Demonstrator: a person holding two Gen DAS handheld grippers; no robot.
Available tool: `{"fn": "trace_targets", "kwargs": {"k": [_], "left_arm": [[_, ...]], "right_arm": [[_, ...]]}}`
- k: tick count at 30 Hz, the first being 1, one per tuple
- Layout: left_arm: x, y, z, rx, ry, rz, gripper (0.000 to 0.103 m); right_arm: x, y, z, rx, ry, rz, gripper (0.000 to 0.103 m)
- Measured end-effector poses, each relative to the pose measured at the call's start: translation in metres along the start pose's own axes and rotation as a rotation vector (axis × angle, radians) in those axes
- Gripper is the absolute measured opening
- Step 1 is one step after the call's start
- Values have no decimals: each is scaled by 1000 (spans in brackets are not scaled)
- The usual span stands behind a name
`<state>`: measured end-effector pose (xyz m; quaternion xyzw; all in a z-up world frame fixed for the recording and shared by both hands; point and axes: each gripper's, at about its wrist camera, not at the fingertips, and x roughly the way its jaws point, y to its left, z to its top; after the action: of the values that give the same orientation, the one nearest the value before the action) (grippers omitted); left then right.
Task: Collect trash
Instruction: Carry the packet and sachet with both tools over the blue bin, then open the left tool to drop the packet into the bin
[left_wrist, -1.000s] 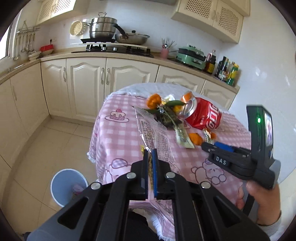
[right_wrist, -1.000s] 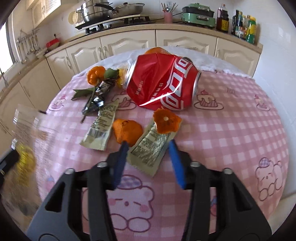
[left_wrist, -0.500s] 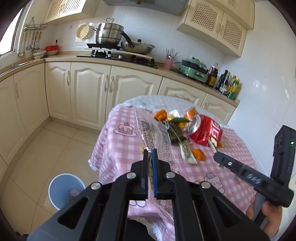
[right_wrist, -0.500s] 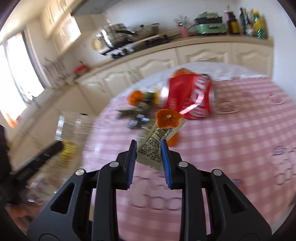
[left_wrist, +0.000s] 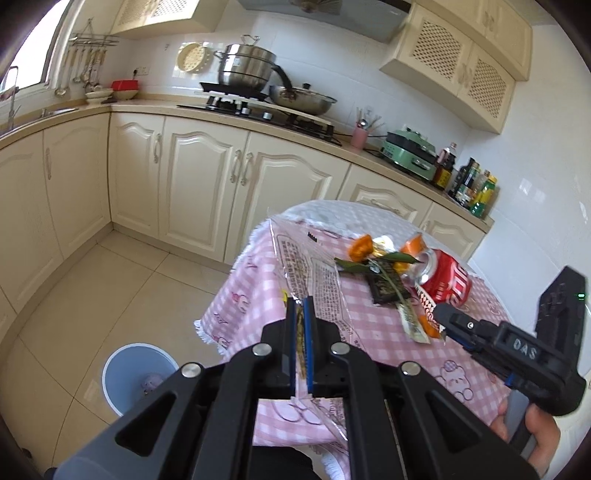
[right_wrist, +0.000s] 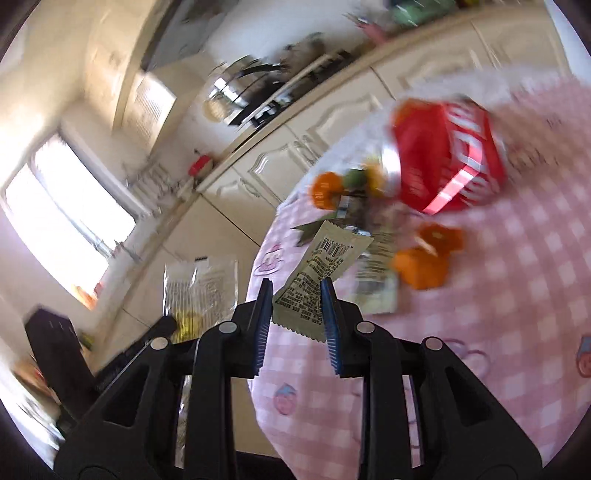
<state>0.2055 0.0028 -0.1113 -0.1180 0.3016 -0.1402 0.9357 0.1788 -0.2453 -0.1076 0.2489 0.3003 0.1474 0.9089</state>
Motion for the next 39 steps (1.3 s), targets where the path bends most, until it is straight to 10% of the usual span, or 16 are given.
{"fn": "trace_targets", "kwargs": {"k": [15,32,39], "left_arm": [[3,167,-12,-190,24,231,3],[155,341,-95,-393,311,312,5],[169,351,-101,-394,335,353,47]], "right_arm": [[179,146,-71,-311,262,86,26],[372,128,-174,-328,589,-27,27],[394,112,-192,-304,637,-63,27]]}}
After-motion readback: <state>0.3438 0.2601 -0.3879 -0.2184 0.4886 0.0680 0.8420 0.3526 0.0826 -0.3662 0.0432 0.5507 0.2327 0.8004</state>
